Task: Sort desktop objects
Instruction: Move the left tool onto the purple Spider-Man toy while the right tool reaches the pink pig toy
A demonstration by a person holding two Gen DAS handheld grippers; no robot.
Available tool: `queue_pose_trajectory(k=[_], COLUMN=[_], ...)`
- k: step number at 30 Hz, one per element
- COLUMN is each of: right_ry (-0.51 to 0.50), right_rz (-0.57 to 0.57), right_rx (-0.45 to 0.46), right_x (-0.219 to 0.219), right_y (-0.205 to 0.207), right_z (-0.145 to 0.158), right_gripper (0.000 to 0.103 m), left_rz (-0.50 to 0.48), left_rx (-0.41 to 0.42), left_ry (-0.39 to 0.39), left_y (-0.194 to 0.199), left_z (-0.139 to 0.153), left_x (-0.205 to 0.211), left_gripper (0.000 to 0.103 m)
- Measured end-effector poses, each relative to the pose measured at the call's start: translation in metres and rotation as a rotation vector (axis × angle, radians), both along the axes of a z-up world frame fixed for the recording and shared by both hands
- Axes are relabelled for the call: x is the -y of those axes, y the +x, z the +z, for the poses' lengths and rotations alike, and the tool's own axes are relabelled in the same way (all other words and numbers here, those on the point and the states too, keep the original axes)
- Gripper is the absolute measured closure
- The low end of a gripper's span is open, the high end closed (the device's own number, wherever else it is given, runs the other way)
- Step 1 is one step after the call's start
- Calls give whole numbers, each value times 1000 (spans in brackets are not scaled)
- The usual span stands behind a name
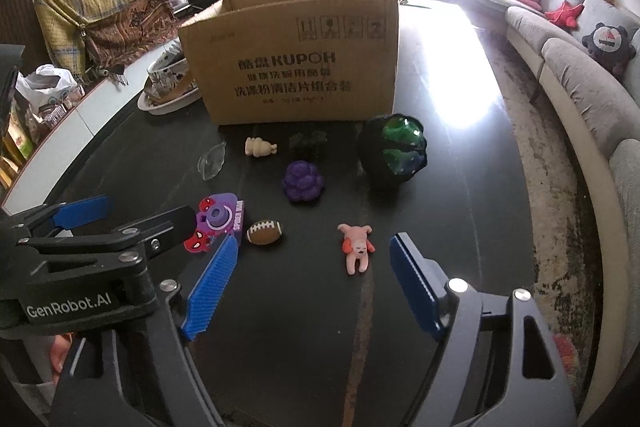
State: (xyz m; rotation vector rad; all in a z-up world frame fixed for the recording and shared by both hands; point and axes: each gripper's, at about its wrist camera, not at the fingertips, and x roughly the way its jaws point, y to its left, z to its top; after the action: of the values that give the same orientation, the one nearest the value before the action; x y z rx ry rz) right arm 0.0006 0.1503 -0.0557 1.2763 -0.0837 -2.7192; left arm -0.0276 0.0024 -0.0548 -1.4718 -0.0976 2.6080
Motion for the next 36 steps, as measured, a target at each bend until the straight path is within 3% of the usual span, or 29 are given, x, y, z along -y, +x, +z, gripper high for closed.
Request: queue_pose_trajectory(k=[7, 12, 21, 36], right_ry=[13, 11, 32, 15], right_rz=[4, -31, -25, -25], right_rx=[32, 52, 64, 89], right_x=[2, -7, -8, -14], right_y=[-5, -8, -10, -18], right_z=[-11, -18, -21, -26], right_gripper=[30, 31, 38, 45], left_rz=[-48, -58, -66, -107], left_rx=[48, 70, 37, 96], left_ry=[0, 12, -41, -43], left_y=[-7, -11, -7, -15], left_z=[-8, -14, -17, -46], left_x=[-1, 1, -1, -10], left_gripper=[36, 36, 36, 38])
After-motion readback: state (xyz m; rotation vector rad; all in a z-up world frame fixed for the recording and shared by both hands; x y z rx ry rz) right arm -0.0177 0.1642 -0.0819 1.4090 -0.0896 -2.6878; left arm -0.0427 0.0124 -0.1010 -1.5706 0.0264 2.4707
